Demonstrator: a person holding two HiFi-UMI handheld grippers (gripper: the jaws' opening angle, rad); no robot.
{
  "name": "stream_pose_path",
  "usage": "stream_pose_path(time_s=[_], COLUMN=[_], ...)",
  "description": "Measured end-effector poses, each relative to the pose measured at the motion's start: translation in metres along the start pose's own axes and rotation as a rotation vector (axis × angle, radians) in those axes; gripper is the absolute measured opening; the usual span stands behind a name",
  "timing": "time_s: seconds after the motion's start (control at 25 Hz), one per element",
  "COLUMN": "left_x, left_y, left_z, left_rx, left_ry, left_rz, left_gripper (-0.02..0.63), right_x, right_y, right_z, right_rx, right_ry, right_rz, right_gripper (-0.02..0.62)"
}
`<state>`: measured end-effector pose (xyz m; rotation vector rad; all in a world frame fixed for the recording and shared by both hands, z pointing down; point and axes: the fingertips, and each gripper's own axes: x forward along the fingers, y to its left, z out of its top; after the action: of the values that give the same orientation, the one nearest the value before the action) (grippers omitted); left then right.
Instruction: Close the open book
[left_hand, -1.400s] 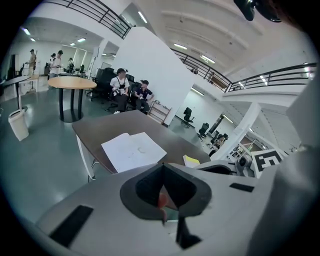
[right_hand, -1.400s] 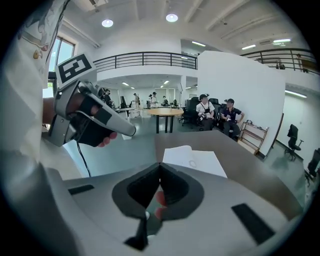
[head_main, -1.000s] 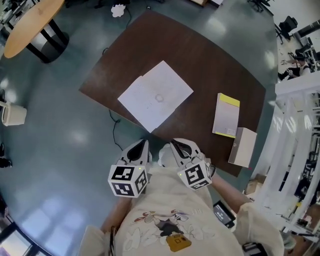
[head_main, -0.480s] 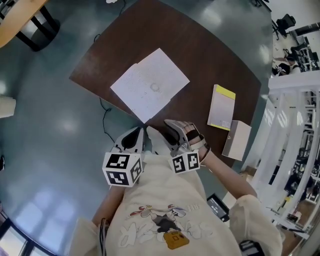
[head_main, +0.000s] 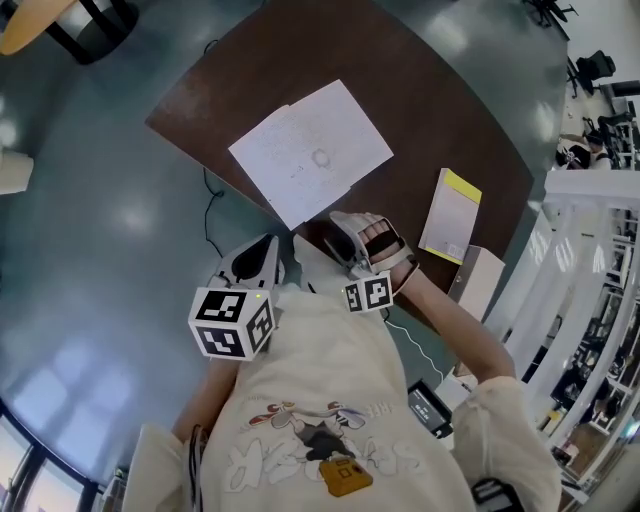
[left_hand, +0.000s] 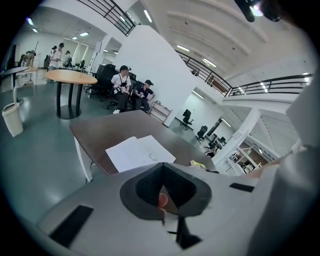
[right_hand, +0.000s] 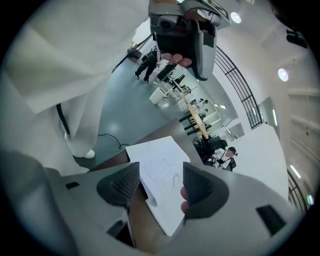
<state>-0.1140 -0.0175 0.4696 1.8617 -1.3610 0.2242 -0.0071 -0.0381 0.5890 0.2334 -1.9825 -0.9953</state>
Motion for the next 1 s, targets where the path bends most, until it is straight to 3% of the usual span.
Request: stream_pose_path(time_s=[0.2,0.4,0.52,0.64,1.0], left_x=[0.0,0.001,0.003,0.001,-0.003], left_y=[0.014,0.016,0.015,0.016,0.017], left_z=[0.003,0.001,-0.002,-0.004,-0.006], left_rx=[0.005,0.006,0.007,-0.001,-0.001], left_ry=[-0.019,-0.021,-0.01,-0.004,0.001], left_rz=[0.072,0.09,0.087,0.091,0.093], left_gripper=[0.006,0.006,0.006,0.006,0.006], right_x=[0.021,0.046,0.06,0.068,0.085], right_y=[0.014,0.037,0.049,0.051,0.048], right_z=[-0.002,-0.009,-0.023,-0.03,-0.028], right_rx=[-0.125,-0.264,-0.322,-0.376,-0.406], right_ry=[-0.039,-0.067,-0.032,-0.001,0.03], right_rz=[0.012,0.053,0.09,0.074,0.008], right_gripper=[0.272,0.277,0.279,0.281,0.279])
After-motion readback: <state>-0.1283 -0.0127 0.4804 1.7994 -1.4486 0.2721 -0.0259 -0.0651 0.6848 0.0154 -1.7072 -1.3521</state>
